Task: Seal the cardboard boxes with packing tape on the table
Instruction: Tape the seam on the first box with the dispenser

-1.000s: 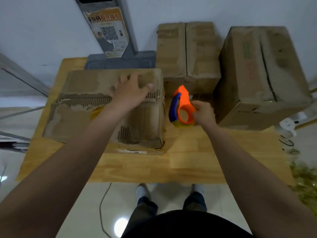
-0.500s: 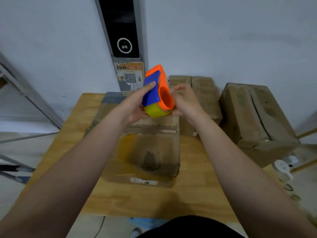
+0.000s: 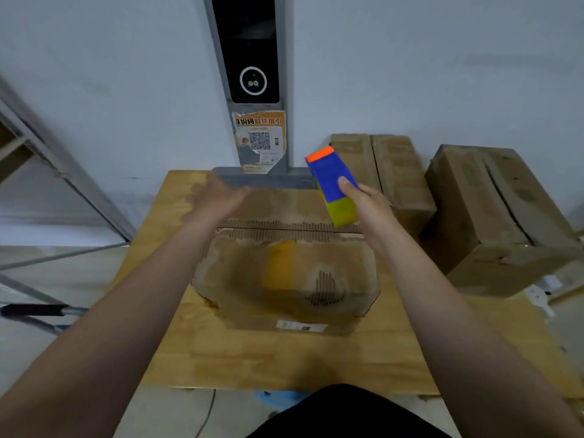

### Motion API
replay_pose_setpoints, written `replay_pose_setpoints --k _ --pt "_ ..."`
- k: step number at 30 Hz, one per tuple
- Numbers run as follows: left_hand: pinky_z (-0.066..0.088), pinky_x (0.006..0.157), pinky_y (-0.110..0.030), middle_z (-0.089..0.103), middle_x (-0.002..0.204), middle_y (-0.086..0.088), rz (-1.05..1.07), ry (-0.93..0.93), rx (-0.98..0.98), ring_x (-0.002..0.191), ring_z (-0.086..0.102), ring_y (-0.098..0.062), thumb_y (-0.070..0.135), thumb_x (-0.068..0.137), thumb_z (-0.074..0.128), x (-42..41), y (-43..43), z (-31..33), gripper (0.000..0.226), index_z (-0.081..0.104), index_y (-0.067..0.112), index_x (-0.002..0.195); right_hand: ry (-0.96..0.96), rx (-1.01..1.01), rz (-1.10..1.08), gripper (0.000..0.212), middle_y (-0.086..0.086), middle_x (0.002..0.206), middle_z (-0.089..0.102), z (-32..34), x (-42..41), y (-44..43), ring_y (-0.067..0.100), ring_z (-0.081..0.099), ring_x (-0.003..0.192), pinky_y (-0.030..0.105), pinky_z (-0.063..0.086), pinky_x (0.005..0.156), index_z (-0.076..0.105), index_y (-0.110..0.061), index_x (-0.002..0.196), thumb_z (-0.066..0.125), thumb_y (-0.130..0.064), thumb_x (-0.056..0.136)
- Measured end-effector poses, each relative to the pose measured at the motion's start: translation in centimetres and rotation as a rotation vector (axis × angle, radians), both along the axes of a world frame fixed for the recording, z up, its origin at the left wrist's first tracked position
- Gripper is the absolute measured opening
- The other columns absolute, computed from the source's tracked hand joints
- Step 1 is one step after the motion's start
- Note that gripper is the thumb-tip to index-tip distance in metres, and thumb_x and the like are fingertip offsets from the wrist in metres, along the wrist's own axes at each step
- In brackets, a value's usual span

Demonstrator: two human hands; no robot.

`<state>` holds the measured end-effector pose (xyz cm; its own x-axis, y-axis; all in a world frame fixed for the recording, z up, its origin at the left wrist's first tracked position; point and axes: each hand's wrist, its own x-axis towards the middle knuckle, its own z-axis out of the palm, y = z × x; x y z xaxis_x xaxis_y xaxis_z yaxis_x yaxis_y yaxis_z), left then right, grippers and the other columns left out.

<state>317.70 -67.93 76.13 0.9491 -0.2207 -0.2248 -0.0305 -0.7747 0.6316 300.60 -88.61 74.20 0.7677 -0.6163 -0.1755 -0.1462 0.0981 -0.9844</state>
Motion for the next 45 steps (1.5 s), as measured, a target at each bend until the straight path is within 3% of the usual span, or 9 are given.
replay_pose_setpoints --k 4,8,14,21,32,37,40,43,45 --pt "0.031 0.120 -0.046 0.026 0.164 -0.018 -0.061 0.182 0.058 0.148 0.032 -0.037 0.055 0.091 0.067 2.2 1.7 -4.7 0.094 0.019 0.013 0.160 0.008 0.090 -0.103 0.054 0.002 0.112 0.076 -2.0 -1.9 -0.3 0.023 0.072 0.105 0.051 0.052 0.102 0.071 -0.021 0.120 0.070 -0.059 0.082" --pt "0.031 0.121 -0.049 0.024 0.166 -0.016 -0.058 0.155 0.094 0.152 0.024 -0.038 0.056 0.085 0.074 1.8 0.9 -6.5 0.112 0.011 0.006 0.162 -0.002 0.177 -0.133 0.044 0.003 0.111 0.076 -2.4 -2.7 -1.1 0.021 0.073 0.104 0.048 0.054 0.100 0.067 -0.019 0.124 0.066 -0.050 0.093" --pt "0.049 0.107 -0.049 0.056 0.148 -0.002 -0.083 0.147 -0.021 0.135 0.052 -0.026 0.097 0.021 0.073 5.8 -0.6 -12.2 0.145 0.045 0.035 0.149 0.028 0.030 -0.144 0.042 -0.001 0.108 0.076 -1.4 -5.0 -3.0 0.020 0.072 0.101 0.050 0.054 0.099 0.072 -0.025 0.112 0.067 -0.059 0.087" --pt "0.042 0.112 -0.052 0.040 0.158 -0.012 -0.045 0.145 -0.019 0.142 0.041 -0.037 0.055 0.081 0.078 -8.8 -7.8 -4.2 0.101 0.022 0.023 0.157 -0.010 0.056 -0.113 0.039 -0.001 0.110 0.075 -1.0 -13.3 -10.0 0.021 0.072 0.101 0.046 0.055 0.098 0.072 -0.026 0.111 0.066 -0.058 0.089" --pt "0.034 0.117 -0.056 0.037 0.160 -0.002 0.063 0.152 -0.046 0.148 0.030 -0.034 0.063 0.073 0.082 -24.5 -16.6 -6.3 0.107 0.027 0.027 0.158 0.012 0.060 0.056 0.025 -0.003 0.101 0.077 -1.7 -25.4 -20.9 0.020 0.072 0.096 0.042 0.055 0.092 0.072 -0.029 0.101 0.062 -0.051 0.096" --pt "0.033 0.118 -0.057 0.046 0.154 0.003 0.042 0.113 -0.059 0.147 0.033 -0.035 0.070 0.059 0.078 -27.0 -16.7 -7.1 0.107 0.038 0.033 0.152 0.057 0.094 0.126 0.076 -0.001 0.134 0.065 -1.8 -26.3 -22.2 0.017 0.069 0.109 0.047 0.053 0.101 0.067 -0.027 0.126 0.070 -0.076 0.067" --pt "0.034 0.117 -0.056 0.045 0.154 -0.002 0.042 0.097 -0.004 0.145 0.035 -0.035 0.062 0.076 0.076 -27.9 -16.7 -6.6 0.088 0.040 0.031 0.151 0.037 0.084 0.175 0.079 -0.005 0.140 0.059 -2.0 -26.7 -23.0 0.015 0.065 0.116 0.047 0.053 0.101 0.069 -0.035 0.122 0.073 -0.083 0.060" --pt "0.043 0.109 -0.055 0.049 0.148 -0.008 0.041 -0.056 0.093 0.139 0.041 -0.034 0.047 0.085 0.068 -28.4 -17.8 -4.0 0.059 0.053 0.030 0.140 0.033 -0.015 0.296 0.044 -0.012 0.148 0.047 0.5 -27.0 -22.9 0.010 0.059 0.125 0.037 0.052 0.098 0.076 -0.036 0.108 0.069 -0.068 0.080" --pt "0.055 0.093 -0.045 0.062 0.131 -0.003 0.074 -0.107 -0.213 0.122 0.057 -0.025 0.026 0.094 0.064 -29.8 -17.7 -0.6 0.025 0.066 0.028 0.119 -0.006 -0.038 0.369 0.042 -0.009 0.139 0.056 3.4 -28.1 -20.9 0.012 0.062 0.120 0.035 0.050 0.099 0.077 -0.024 0.113 0.066 -0.057 0.089"
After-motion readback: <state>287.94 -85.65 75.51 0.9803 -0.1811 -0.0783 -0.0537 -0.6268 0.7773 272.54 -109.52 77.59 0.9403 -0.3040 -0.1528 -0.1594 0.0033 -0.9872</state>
